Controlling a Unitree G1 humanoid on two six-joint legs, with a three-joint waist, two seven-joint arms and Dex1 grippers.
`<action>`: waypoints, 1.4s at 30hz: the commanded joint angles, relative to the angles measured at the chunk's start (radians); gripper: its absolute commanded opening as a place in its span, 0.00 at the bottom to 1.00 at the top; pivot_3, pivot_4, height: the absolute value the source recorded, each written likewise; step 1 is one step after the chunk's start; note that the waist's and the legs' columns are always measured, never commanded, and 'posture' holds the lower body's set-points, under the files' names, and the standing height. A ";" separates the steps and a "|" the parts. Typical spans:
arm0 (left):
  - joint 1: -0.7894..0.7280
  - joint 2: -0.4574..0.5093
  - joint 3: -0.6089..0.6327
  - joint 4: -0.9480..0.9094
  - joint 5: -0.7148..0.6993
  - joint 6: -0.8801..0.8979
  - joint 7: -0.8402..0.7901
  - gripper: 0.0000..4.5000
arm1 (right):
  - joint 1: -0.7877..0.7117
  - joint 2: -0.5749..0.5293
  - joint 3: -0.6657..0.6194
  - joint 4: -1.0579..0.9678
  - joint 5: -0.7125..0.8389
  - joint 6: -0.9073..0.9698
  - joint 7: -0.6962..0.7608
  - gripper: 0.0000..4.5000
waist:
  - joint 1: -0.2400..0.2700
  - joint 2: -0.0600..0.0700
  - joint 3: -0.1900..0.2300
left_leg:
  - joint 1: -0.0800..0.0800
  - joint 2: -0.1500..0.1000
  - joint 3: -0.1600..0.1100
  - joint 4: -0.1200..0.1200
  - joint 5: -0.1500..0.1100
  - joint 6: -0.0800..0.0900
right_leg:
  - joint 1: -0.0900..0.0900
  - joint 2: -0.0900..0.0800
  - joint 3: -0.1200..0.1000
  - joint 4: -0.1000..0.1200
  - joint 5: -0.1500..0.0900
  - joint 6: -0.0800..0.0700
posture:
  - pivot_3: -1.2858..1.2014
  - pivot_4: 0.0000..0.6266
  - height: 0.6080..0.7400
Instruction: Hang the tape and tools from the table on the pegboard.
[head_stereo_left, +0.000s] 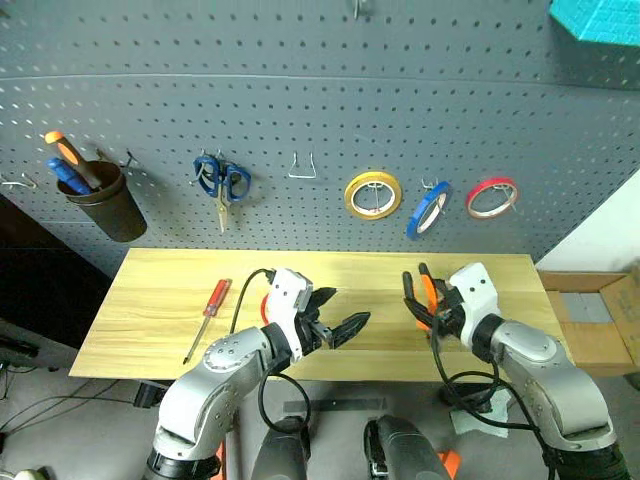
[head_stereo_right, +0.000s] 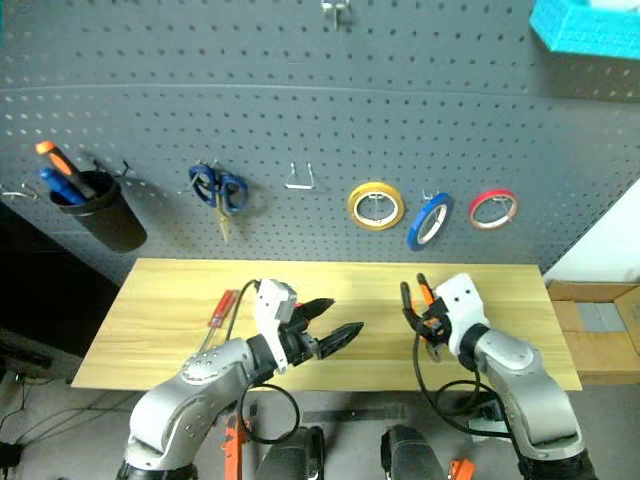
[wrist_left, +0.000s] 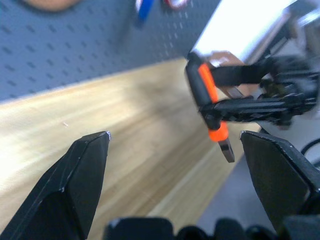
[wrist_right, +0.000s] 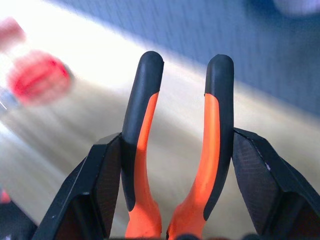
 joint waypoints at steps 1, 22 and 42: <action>0.017 -0.008 0.060 -0.129 -0.057 0.024 0.053 1.00 | -0.087 0.046 0.006 -0.070 0.023 -0.079 -0.021 0.62 | 0.000 -0.002 -0.017 | 0.001 0.000 0.000 0.000 0.000 0.000 | 0.001 0.000 0.000 0.000 0.000 0.000 | 0.56 0.05 1.00; -0.141 0.163 0.405 -0.036 -0.137 -0.004 0.158 1.00 | -0.838 0.287 0.037 0.750 -0.062 -0.598 -0.024 0.62 | 0.050 -0.016 -0.087 | 0.014 0.000 0.001 0.000 0.001 0.002 | 0.013 0.002 0.001 0.001 0.005 -0.010 | 0.62 0.00 1.00; -0.361 0.163 0.246 0.243 -0.011 -0.149 0.090 1.00 | -1.092 0.370 -0.011 1.298 -0.099 -0.979 -0.082 0.62 | 0.099 -0.016 -0.088 | 0.013 0.001 0.001 -0.001 0.001 0.002 | 0.012 0.001 -0.001 0.002 0.007 -0.013 | 0.64 0.08 1.00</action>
